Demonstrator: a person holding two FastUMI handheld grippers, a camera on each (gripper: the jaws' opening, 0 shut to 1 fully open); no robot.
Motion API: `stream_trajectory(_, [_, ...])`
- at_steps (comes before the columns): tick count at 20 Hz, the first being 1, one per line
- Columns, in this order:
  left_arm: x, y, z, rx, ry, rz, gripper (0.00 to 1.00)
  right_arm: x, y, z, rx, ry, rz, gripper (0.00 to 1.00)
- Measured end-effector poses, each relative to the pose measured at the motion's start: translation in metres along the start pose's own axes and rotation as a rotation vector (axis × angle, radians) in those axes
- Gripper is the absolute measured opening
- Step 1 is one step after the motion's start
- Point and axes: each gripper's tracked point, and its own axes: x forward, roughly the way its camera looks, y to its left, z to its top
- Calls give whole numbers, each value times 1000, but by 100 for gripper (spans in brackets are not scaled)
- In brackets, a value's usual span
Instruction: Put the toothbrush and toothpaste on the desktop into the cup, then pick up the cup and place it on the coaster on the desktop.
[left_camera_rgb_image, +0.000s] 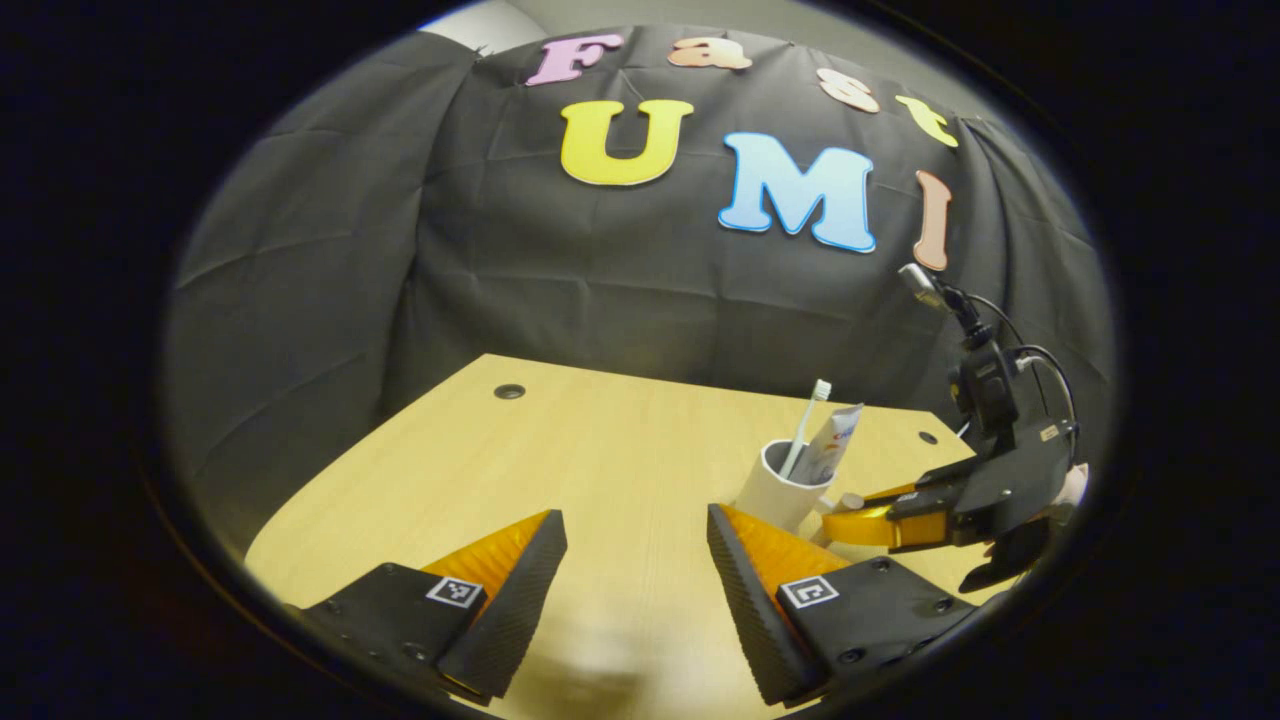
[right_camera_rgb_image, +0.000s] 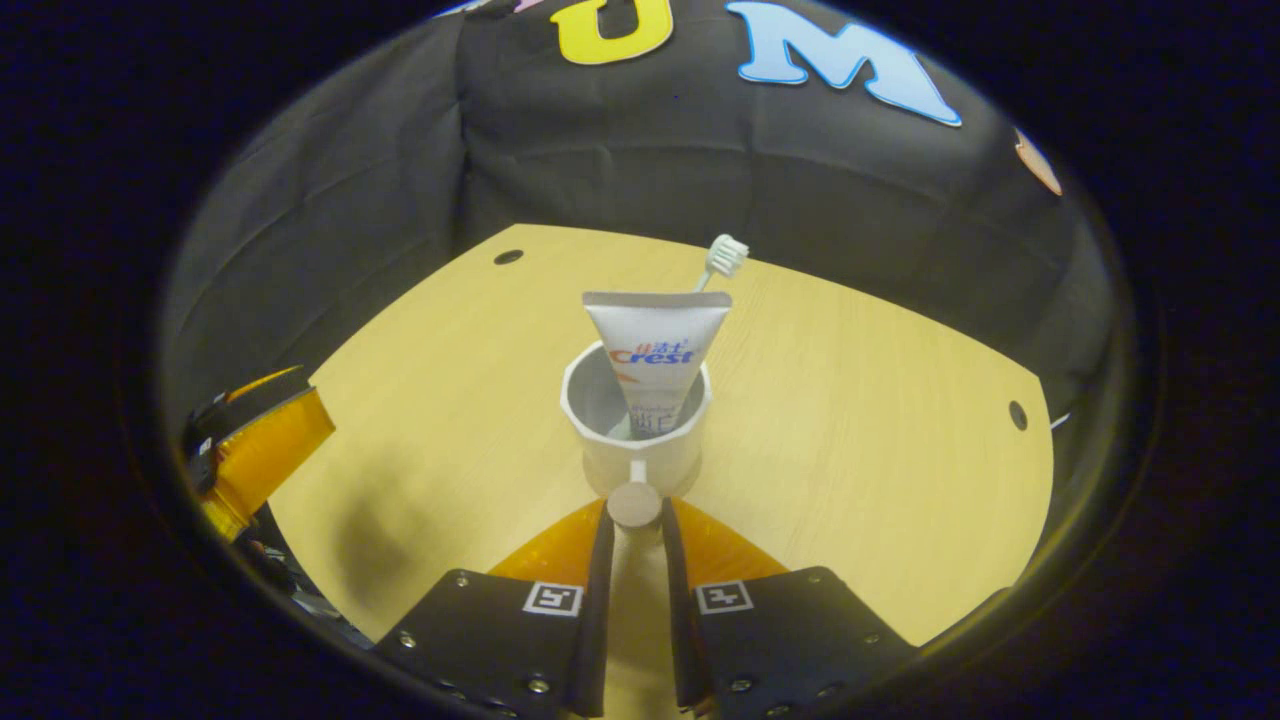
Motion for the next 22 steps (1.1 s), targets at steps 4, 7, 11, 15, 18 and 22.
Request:
stream_trajectory(4, [-3, -19, 9, 19, -6, -30, 92, -35, -16, -4, 45, -44, -29, 26])
stream_trajectory(7, [-6, -39, 20, 32, -20, -61, 92, -62, -41, -9, 87, -75, -84, 27])
stream_trajectory(11, [-16, -71, 45, 68, -54, -106, 92, -105, -73, -9, 143, -142, -169, 26])
stream_trajectory(15, [-29, -103, 87, 88, -121, -140, 92, -158, -90, 15, 193, -261, -225, 26])
stream_trajectory(18, [-40, -126, 124, 109, -186, -158, 92, -195, -96, 41, 212, -366, -252, 26])
stream_trajectory(22, [-57, -150, 171, 141, -282, -163, 92, -246, -104, 77, 199, -511, -293, 26])
